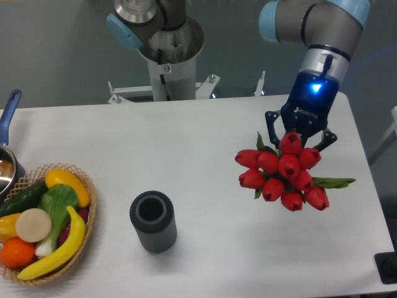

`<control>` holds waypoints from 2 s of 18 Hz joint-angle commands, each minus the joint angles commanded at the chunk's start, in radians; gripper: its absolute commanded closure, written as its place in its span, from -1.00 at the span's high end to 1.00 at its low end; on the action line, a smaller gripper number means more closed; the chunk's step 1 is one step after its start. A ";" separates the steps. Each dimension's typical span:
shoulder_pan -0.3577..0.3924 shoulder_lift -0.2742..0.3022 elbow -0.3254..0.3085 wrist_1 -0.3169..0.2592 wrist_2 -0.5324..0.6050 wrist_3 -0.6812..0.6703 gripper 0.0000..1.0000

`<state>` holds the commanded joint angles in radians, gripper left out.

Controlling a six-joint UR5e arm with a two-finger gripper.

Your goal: Insert the flowers into the vase

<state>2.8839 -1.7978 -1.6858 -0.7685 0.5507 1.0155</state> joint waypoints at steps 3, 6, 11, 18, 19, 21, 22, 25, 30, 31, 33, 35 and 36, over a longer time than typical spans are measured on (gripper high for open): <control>-0.005 -0.002 0.004 0.000 -0.003 -0.005 -0.49; -0.011 -0.002 0.020 0.002 -0.009 -0.011 -0.48; -0.018 -0.003 0.000 0.003 -0.160 0.014 -0.48; -0.141 -0.057 0.006 0.009 -0.371 0.144 -0.48; -0.149 -0.072 0.000 0.009 -0.421 0.191 -0.48; -0.178 -0.113 0.001 0.009 -0.520 0.286 -0.48; -0.192 -0.127 0.005 0.009 -0.550 0.314 -0.48; -0.227 -0.129 0.006 0.009 -0.569 0.325 -0.48; -0.288 -0.121 -0.017 0.008 -0.591 0.325 -0.48; -0.299 -0.120 -0.021 0.008 -0.591 0.327 -0.48; -0.310 -0.117 -0.041 0.008 -0.591 0.327 -0.48; -0.318 -0.114 -0.058 0.008 -0.591 0.325 -0.48; -0.318 -0.106 -0.070 0.008 -0.589 0.327 -0.48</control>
<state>2.5664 -1.9037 -1.7563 -0.7609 -0.0384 1.3422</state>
